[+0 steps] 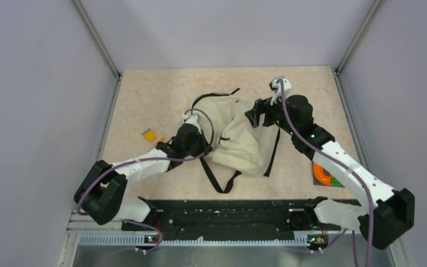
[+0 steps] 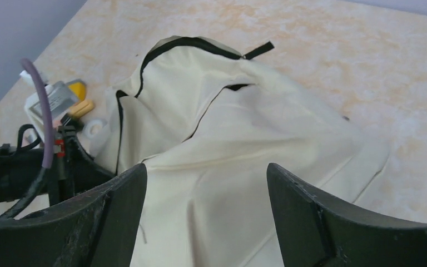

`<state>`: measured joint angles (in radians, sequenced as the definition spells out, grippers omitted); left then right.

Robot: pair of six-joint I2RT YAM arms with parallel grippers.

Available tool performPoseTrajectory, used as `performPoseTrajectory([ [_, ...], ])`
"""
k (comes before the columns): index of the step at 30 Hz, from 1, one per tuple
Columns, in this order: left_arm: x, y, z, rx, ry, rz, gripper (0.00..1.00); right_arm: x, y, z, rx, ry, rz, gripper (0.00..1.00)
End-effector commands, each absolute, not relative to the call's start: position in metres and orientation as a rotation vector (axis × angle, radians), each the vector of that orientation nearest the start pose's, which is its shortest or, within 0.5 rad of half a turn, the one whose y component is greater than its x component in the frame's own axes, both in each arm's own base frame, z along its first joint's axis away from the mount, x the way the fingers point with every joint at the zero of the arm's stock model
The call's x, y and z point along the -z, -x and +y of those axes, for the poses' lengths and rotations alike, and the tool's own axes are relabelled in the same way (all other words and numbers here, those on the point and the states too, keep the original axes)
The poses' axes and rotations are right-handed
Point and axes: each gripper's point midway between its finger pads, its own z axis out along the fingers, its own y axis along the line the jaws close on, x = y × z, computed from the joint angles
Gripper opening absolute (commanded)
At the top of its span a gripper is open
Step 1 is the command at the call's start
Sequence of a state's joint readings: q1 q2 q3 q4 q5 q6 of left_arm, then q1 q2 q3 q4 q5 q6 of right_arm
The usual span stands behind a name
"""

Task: Pack the student bag
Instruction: Adjust the student bag at the center of the board, then unzip the student bag at the center of the board.

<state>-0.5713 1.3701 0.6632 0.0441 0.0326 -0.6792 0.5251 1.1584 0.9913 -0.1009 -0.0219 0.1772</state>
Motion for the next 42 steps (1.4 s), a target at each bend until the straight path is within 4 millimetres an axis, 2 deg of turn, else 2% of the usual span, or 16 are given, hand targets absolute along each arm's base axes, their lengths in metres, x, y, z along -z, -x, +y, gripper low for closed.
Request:
performPoseTrajectory([
  [1,-0.104,-0.244,-0.28,0.839,-0.102,2.276,0.05,-0.272,-0.296,0.229,-0.725,0.442,1.783,0.77],
  [4,-0.113,-0.228,-0.277,0.793,-0.072,2.252,0.23,-0.264,-0.27,0.246,-0.777,0.561,1.769,0.77],
  [7,-0.112,-0.219,-0.252,0.724,0.04,2.248,0.43,-0.251,-0.252,0.257,-0.787,0.66,1.778,0.77],
  [10,-0.121,-0.217,-0.229,0.699,0.107,2.176,0.53,-0.235,-0.246,0.259,-0.777,0.687,1.813,0.76],
  [13,-0.137,-0.213,-0.22,0.74,0.093,2.08,0.61,-0.216,-0.237,0.26,-0.779,0.724,1.875,0.72],
  [16,-0.162,-0.206,-0.227,0.853,-0.027,1.944,0.64,-0.203,-0.228,0.26,-0.779,0.741,1.919,0.7],
  [20,-0.18,-0.198,-0.242,0.968,-0.155,1.81,0.65,-0.191,-0.219,0.266,-0.823,0.748,1.94,0.7],
  [23,-0.193,-0.197,-0.256,1.02,-0.221,1.758,0.66,-0.181,-0.22,0.269,-0.809,0.744,1.972,0.67],
  [31,-0.196,-0.205,-0.28,1.063,-0.267,1.743,0.65,-0.167,-0.233,0.271,-0.755,0.702,2.017,0.58],
  [42,-0.197,-0.21,-0.295,1.1,-0.273,1.728,0.65,-0.161,-0.244,0.276,-0.745,0.653,2.017,0.45],
])
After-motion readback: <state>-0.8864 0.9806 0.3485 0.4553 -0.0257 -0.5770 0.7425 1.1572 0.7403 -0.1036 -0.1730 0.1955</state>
